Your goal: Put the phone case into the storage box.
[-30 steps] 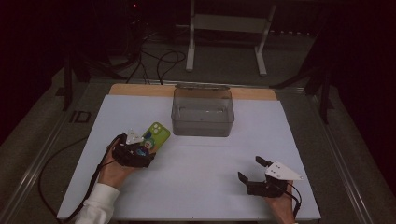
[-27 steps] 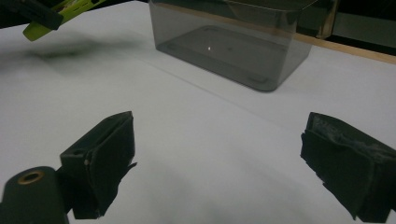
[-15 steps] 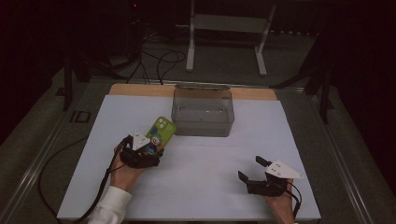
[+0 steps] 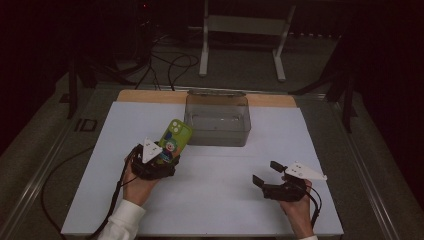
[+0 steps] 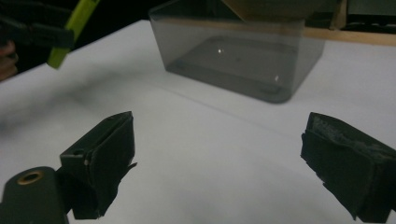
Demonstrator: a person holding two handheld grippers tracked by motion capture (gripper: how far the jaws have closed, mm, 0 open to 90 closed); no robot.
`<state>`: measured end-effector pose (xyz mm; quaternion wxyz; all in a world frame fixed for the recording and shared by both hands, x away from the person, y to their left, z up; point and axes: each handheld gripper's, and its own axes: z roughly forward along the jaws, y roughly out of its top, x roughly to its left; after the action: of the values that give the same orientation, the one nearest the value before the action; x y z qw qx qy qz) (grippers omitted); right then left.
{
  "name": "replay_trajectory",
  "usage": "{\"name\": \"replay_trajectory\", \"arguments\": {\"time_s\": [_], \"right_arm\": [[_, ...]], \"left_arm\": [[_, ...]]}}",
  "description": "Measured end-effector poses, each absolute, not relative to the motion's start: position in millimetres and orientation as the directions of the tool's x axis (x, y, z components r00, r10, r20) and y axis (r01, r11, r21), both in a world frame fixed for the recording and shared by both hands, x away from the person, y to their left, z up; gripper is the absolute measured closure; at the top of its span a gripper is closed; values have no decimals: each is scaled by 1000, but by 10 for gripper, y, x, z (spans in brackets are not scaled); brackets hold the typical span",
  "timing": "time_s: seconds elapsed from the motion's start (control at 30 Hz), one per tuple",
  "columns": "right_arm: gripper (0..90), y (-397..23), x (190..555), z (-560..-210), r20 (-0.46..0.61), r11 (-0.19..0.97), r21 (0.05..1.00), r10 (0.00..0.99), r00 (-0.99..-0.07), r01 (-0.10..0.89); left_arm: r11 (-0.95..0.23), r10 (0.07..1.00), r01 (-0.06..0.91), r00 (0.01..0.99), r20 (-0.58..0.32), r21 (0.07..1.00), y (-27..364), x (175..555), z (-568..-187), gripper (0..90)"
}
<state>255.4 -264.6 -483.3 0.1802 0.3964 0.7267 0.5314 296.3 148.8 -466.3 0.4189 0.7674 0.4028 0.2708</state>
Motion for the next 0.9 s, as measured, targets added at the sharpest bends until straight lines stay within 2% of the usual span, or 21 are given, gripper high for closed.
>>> {"name": "replay_trajectory", "arguments": {"time_s": [0.47, 0.9], "right_arm": [[99, -2368, 2770, -4597, 215, 78, 913, 741, -636, 400], [108, -2107, 2871, -4481, 216, 88, 913, 723, -656, 398]], "left_arm": [[-300, 836, 356, 546, 64, 885, 1276, 2949, -4562, 158], [-272, 833, 338, 552, 44, 901, 1199, 2943, -4541, 158]]}}
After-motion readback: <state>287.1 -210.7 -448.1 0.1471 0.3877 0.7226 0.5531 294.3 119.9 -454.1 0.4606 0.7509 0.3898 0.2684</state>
